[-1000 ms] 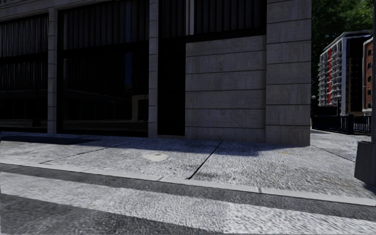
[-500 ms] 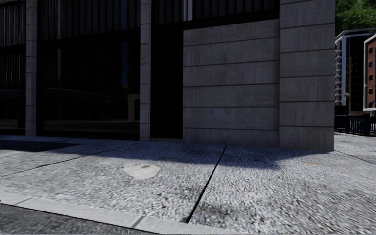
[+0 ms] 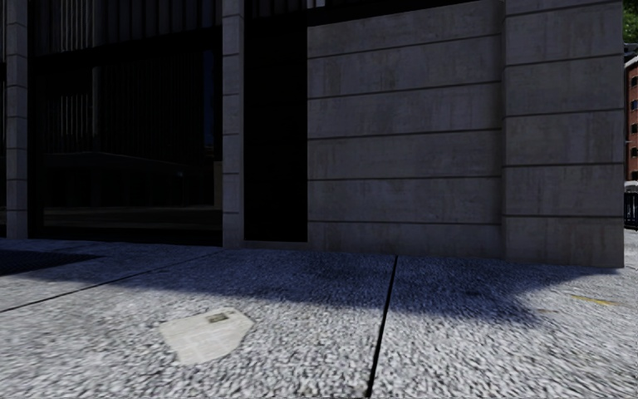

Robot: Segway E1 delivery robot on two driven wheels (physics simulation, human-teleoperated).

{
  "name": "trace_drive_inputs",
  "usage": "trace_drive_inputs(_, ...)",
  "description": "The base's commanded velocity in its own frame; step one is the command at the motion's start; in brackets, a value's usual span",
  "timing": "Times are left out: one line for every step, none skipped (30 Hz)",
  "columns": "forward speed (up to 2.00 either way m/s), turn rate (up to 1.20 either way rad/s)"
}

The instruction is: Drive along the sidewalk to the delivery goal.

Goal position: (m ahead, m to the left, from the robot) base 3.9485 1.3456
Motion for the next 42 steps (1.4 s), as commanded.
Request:
trace_drive_inputs(1.62, 0.0)
trace_drive_inputs(1.61, 0.0)
trace_drive_inputs(1.57, 0.0)
trace_drive_inputs(1.53, 0.0)
trace_drive_inputs(1.53, 0.0)
trace_drive_inputs(1.44, 0.04)
trace_drive_inputs(1.42, 0.07)
trace_drive_inputs(1.41, 0.08)
trace_drive_inputs(1.4, 0.1)
trace_drive_inputs(1.4, 0.1)
trace_drive_inputs(1.39, 0.15)
trace_drive_inputs(1.38, 0.17)
trace_drive_inputs(1.38, 0.2)
trace_drive_inputs(1.38, 0.2)
trace_drive_inputs(1.38, 0.25)
trace_drive_inputs(1.38, 0.26)
trace_drive_inputs(1.38, 0.27)
trace_drive_inputs(1.38, 0.27)
trace_drive_inputs(1.38, 0.27)
trace_drive_inputs(1.38, 0.27)
trace_drive_inputs(1.38, 0.29)
trace_drive_inputs(1.38, 0.33)
trace_drive_inputs(1.38, 0.33)
trace_drive_inputs(1.38, 0.36)
trace_drive_inputs(1.38, 0.38)
trace_drive_inputs(1.37, 0.39)
trace_drive_inputs(1.37, 0.39)
trace_drive_inputs(1.37, 0.44)
trace_drive_inputs(1.37, 0.46)
trace_drive_inputs(1.36, 0.47)
trace_drive_inputs(1.36, 0.47)
trace_drive_inputs(1.36, 0.48)
trace_drive_inputs(1.36, 0.5)
trace_drive_inputs(1.36, 0.52)
trace_drive_inputs(1.36, 0.55)
trace_drive_inputs(1.36, 0.55)
trace_drive_inputs(1.36, 0.58)
trace_drive_inputs(1.35, 0.58)
trace_drive_inputs(1.35, 0.59)
trace_drive_inputs(1.34, 0.59)
trace_drive_inputs(1.34, 0.59)
trace_drive_inputs(1.34, 0.6)
